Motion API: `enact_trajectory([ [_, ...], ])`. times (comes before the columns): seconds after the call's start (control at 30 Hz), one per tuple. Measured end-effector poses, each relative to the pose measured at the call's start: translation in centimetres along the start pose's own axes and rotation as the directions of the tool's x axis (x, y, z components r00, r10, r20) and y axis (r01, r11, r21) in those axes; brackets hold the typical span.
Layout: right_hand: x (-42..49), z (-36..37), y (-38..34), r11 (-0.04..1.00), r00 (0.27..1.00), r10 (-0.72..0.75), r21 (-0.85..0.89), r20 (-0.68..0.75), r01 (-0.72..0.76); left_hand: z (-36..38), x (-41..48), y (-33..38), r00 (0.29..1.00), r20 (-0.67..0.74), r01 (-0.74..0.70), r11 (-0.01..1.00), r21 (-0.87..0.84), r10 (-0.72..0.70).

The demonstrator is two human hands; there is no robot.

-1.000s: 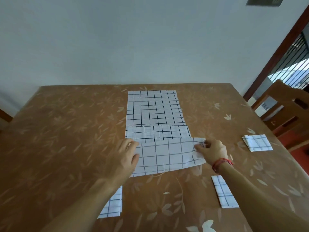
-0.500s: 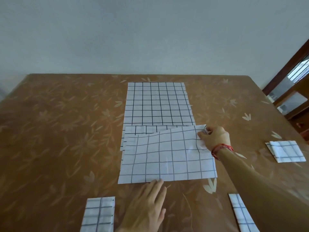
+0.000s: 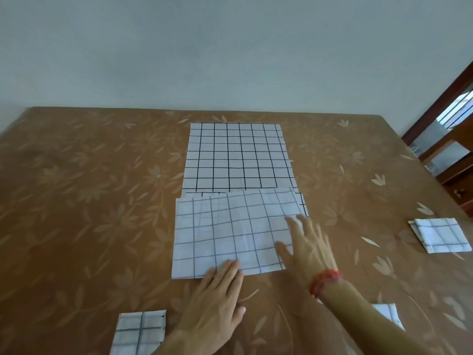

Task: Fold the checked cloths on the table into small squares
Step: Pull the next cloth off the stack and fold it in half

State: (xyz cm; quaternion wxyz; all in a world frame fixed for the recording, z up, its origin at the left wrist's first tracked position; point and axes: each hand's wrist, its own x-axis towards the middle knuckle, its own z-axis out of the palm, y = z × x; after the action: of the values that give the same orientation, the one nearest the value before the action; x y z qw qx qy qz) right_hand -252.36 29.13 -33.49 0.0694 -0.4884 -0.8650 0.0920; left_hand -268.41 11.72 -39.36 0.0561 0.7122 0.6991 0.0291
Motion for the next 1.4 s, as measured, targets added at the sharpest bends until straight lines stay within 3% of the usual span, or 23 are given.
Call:
enact_trajectory([
  [0.13,-4.7,2.9,-1.3,0.981,0.983,-0.146,-0.116,0.108,0.159,-0.4,0.3,-0.8,1.000,-0.001,-0.024,1.000,0.018,0.024],
  [0.33,-6.8,4.3,-1.3,0.975,0.982,-0.121,-0.166,0.146,0.145,-0.2,-0.3,0.0,0.995,-0.079,-0.053,0.998,0.028,0.056],
  [0.6,-7.0,4.4,-1.8,0.969,0.974,-0.170,-0.152,0.153,0.193,0.3,-0.9,1.0,0.997,-0.067,-0.030,0.999,-0.014,0.029],
  [1.03,-7.6,4.9,-2.5,0.975,0.967,-0.131,-0.150,0.220,0.166,-1.6,-2.3,0.1,0.974,0.077,0.213,0.977,-0.013,-0.211],
  [1.23,-7.6,4.3,-3.6,0.979,0.962,-0.101,-0.146,0.255,0.142,-3.1,-4.0,-1.8,0.872,0.195,0.445,0.893,0.068,-0.449],
  [1.3,-7.4,4.1,-4.7,0.980,0.968,-0.084,-0.154,0.237,0.123,-3.7,-4.0,-1.9,0.875,0.228,0.421,0.904,0.077,-0.427],
  [1.4,-7.3,4.5,-7.2,0.973,0.960,-0.192,-0.090,0.205,0.214,-4.3,-3.8,-1.8,0.867,0.270,0.417,0.906,0.065,-0.419],
])
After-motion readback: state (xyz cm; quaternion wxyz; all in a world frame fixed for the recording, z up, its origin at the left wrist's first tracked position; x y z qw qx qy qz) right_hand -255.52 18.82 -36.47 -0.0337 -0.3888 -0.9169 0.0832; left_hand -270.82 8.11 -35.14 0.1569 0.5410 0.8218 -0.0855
